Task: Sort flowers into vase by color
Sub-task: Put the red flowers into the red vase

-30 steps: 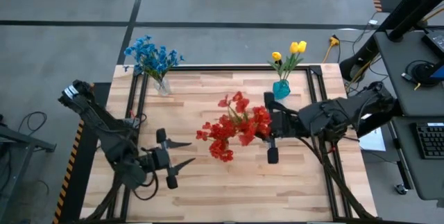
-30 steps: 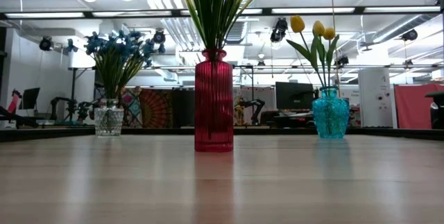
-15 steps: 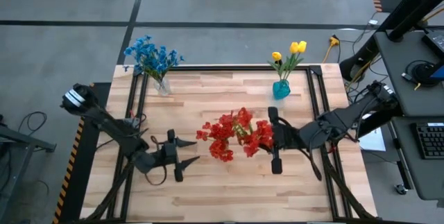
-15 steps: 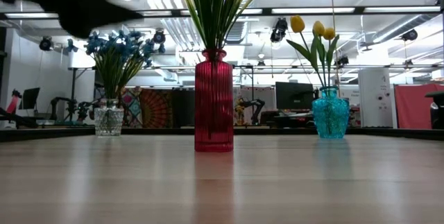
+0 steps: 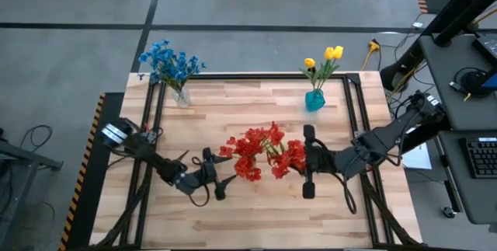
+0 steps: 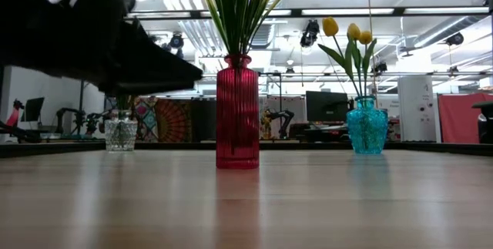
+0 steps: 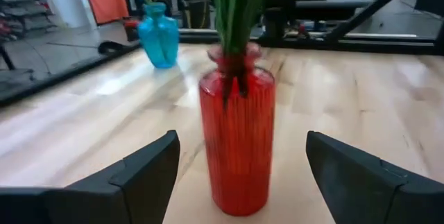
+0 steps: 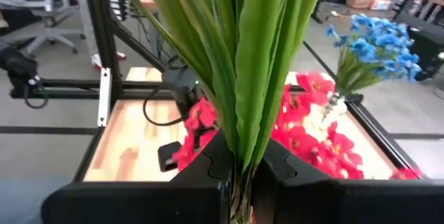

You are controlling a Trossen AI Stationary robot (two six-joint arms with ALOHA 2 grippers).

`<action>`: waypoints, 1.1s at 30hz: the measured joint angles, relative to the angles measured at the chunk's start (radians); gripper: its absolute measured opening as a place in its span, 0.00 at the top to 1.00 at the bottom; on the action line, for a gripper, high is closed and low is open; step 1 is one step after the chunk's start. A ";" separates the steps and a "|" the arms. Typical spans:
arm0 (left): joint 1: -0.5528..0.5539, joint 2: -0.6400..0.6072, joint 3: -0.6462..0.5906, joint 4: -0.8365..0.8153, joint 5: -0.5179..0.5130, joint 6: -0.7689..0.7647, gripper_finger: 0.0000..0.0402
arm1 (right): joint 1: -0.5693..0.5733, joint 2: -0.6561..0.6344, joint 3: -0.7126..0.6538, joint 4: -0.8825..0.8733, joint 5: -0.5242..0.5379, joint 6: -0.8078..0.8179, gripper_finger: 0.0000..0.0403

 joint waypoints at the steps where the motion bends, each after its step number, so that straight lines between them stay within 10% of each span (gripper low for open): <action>1: 0.011 0.026 0.004 0.029 0.025 -0.002 0.27 | 0.006 0.000 0.000 -0.012 0.015 0.008 0.96; 33: 0.176 0.204 0.008 0.328 0.271 0.044 0.26 | 0.156 -0.004 -0.081 -0.043 0.228 0.135 0.96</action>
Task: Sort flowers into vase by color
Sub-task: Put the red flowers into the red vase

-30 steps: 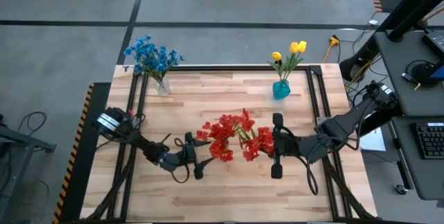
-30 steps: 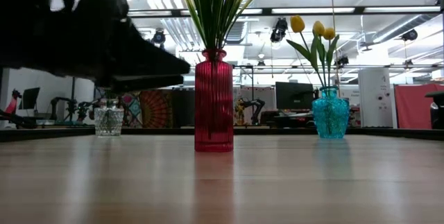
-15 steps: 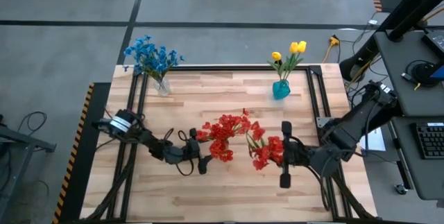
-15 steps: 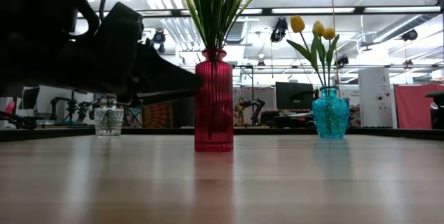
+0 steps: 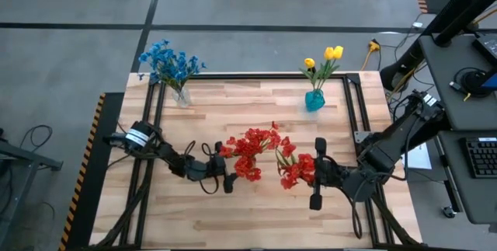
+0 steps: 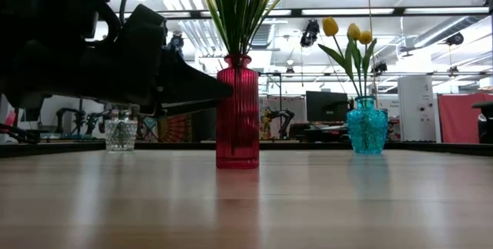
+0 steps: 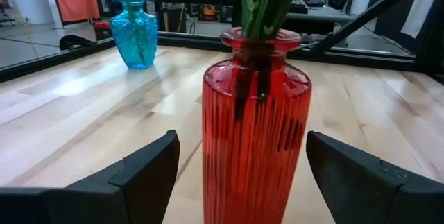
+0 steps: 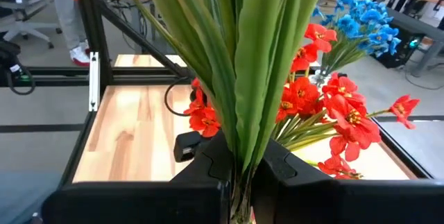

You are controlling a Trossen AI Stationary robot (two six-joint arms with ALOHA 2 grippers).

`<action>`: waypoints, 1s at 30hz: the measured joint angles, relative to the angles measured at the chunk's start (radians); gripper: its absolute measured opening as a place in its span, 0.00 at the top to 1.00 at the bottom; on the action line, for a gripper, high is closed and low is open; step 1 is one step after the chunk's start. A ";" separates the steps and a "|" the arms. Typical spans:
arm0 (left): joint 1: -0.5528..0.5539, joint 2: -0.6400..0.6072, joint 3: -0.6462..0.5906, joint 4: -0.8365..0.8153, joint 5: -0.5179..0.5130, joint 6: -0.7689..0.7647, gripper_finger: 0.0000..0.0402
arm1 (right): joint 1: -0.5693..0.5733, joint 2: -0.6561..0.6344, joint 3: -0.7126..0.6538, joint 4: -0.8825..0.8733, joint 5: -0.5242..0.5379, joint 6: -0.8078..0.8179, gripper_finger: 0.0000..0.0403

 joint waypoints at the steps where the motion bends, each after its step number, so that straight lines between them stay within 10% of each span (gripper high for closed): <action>1: 0.000 0.000 0.001 0.000 0.001 0.004 0.26 | 0.000 -0.001 0.000 0.001 0.000 0.000 0.96; 30: 0.006 -0.001 0.012 -0.041 -0.025 -0.047 0.04 | 0.000 -0.003 0.000 0.009 0.000 -0.019 0.96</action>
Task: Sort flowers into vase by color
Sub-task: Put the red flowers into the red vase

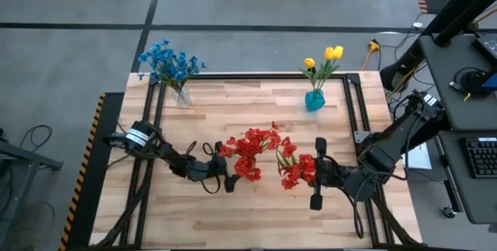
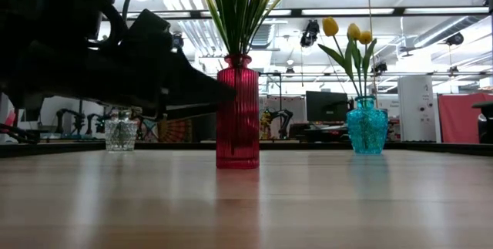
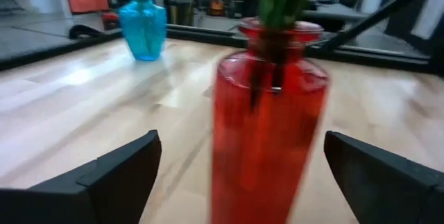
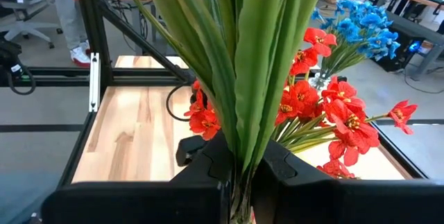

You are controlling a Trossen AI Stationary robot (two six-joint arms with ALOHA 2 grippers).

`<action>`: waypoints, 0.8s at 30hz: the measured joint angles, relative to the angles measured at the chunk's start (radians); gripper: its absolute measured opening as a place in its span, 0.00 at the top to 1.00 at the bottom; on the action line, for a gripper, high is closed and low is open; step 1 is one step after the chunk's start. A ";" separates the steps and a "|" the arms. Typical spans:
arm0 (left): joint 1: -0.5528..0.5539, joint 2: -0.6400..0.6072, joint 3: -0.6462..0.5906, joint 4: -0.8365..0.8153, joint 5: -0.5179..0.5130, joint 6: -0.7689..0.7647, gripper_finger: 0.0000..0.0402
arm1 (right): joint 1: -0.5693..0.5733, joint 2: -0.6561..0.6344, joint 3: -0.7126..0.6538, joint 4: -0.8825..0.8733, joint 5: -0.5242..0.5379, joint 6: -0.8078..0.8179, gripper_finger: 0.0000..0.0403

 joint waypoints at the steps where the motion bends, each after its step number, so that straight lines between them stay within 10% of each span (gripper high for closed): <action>1: 0.000 0.000 0.000 -0.003 -0.010 0.016 0.06 | 0.000 0.000 0.000 0.000 0.000 0.000 0.96; 24: 0.029 0.173 0.083 0.162 0.038 0.081 0.10 | 0.000 -0.001 0.000 -0.003 0.000 -0.003 0.96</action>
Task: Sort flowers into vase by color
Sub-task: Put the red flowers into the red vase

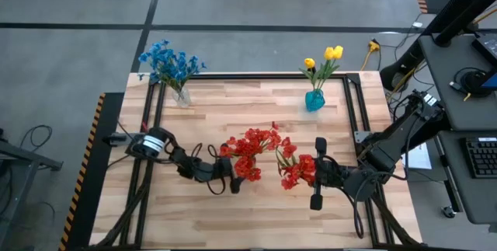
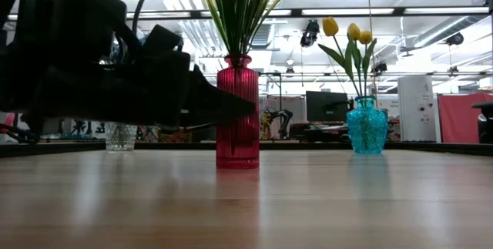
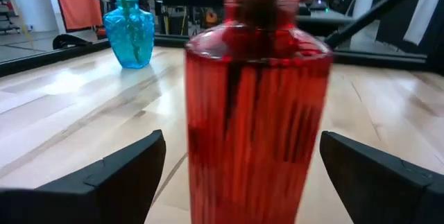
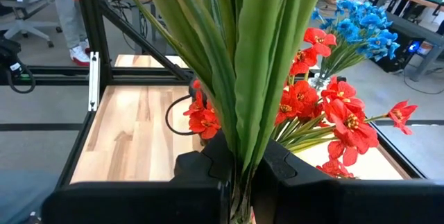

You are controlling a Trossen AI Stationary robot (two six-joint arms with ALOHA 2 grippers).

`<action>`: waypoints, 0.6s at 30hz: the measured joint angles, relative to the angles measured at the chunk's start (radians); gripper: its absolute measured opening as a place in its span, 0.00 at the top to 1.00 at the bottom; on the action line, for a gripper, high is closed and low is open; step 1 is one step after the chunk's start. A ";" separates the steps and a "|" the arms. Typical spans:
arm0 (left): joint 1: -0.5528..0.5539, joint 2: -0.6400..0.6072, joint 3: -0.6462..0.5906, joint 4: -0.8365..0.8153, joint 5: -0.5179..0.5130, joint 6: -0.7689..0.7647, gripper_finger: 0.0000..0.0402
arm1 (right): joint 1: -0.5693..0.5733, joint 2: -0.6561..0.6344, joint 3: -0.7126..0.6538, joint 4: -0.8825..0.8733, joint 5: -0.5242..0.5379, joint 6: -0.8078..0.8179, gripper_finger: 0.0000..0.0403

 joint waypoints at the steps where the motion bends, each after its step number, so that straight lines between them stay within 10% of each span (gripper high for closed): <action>1: 0.001 0.009 0.000 0.019 0.000 0.000 0.10 | 0.000 0.000 0.000 0.000 0.000 0.000 0.96; 18: 0.013 0.034 0.003 0.039 0.009 0.021 0.28 | 0.000 0.000 0.000 0.000 0.000 -0.004 0.96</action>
